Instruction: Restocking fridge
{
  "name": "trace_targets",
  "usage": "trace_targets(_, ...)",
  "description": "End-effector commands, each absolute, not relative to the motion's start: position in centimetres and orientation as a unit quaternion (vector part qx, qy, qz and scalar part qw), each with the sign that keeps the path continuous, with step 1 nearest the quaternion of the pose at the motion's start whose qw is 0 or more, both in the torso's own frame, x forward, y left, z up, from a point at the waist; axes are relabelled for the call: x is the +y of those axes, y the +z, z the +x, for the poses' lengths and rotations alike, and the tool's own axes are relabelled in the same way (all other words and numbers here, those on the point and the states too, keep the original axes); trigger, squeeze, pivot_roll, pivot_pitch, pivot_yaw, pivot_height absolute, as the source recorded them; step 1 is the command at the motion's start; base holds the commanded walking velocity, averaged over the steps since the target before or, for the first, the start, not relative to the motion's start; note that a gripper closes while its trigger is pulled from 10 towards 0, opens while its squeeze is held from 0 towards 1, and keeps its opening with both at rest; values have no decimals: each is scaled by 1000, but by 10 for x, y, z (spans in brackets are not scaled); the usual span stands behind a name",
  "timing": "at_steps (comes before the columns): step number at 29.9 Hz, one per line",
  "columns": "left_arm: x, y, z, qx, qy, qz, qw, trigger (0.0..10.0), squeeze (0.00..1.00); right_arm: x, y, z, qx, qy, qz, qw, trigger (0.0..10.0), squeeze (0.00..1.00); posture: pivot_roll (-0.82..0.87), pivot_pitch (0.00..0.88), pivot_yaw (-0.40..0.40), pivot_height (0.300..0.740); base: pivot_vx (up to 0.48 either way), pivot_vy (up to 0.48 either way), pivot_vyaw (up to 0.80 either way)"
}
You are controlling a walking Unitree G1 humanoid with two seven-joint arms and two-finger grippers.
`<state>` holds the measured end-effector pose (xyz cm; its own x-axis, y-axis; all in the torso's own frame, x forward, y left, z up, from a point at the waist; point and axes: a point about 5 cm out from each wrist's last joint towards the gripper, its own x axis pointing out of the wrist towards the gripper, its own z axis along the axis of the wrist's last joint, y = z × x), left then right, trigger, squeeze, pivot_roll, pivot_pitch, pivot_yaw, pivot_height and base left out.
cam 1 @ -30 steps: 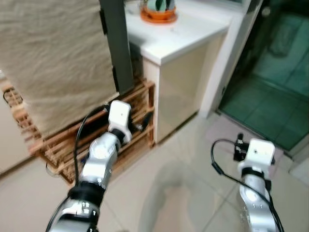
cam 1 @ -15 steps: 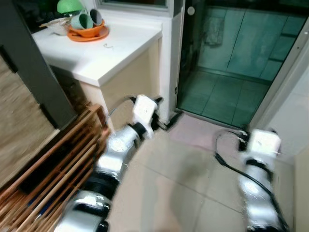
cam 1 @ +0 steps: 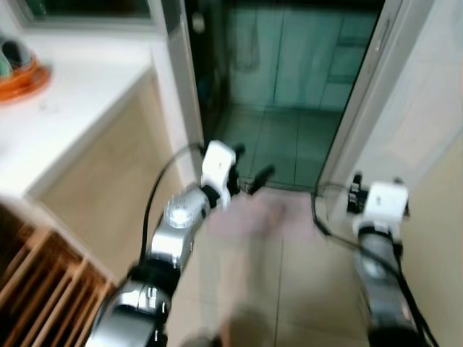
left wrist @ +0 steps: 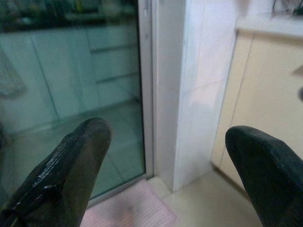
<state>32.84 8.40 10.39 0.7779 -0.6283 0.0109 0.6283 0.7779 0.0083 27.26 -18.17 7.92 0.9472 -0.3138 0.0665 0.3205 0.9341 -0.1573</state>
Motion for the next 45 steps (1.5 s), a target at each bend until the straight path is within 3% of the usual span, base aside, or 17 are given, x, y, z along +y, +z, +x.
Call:
trace_targets(1, 81, 107, 333, -4, -310, -5, 951, 10000, 0, -194, 78, 272, -11, -179, -82, 980, 10000, 0, -137, 0, 66, 740, 461, 0, 0)
trace_targets(4, 103, 89, 336, 49, -219, -25, 974, 10000, 0, -190, 79, 275, -6, -151, -73, 986, 10000, 0, -139, 0, 63, 740, 400, 199, 0)
trace_targets(9, 116, 74, 332, 84, -172, -30, 981, 10000, 0, -187, 78, 275, -5, -136, -77, 988, 10000, 0, -136, 0, 59, 740, 323, 353, 0)
trace_targets(13, 138, 55, 330, 142, -68, -30, 987, 10000, 0, -180, 78, 280, -3, -105, -79, 991, 10000, 0, -129, 0, 53, 740, 0, 208, 0)
trace_targets(16, 154, 54, 327, 131, -30, -13, 991, 10000, 0, -181, 79, 285, 0, -100, -73, 992, 10000, 0, -116, 0, 45, 740, 0, 0, 0)
trace_targets(24, 168, 58, 318, 105, -24, 3, 994, 10000, 0, -173, 66, 285, 34, -65, -45, 996, 10000, 0, -83, 0, 26, 740, 0, 0, 0)
trace_targets(30, 163, 32, 301, 166, -34, 24, 985, 10000, 0, -166, 62, 287, 52, -40, -56, 996, 10000, 0, -62, 0, -13, 740, 0, 0, 0)
trace_targets(35, 151, 46, 305, 128, -95, 40, 986, 10000, 0, -175, 54, 279, 73, -94, 6, 993, 10000, 0, -60, 0, -16, 740, 0, 0, 0)
trace_targets(45, 141, 58, 312, 103, -135, 15, 985, 10000, 0, -177, 49, 263, 71, -112, -32, 991, 10000, 0, -97, 0, 11, 740, 0, 0, 0)
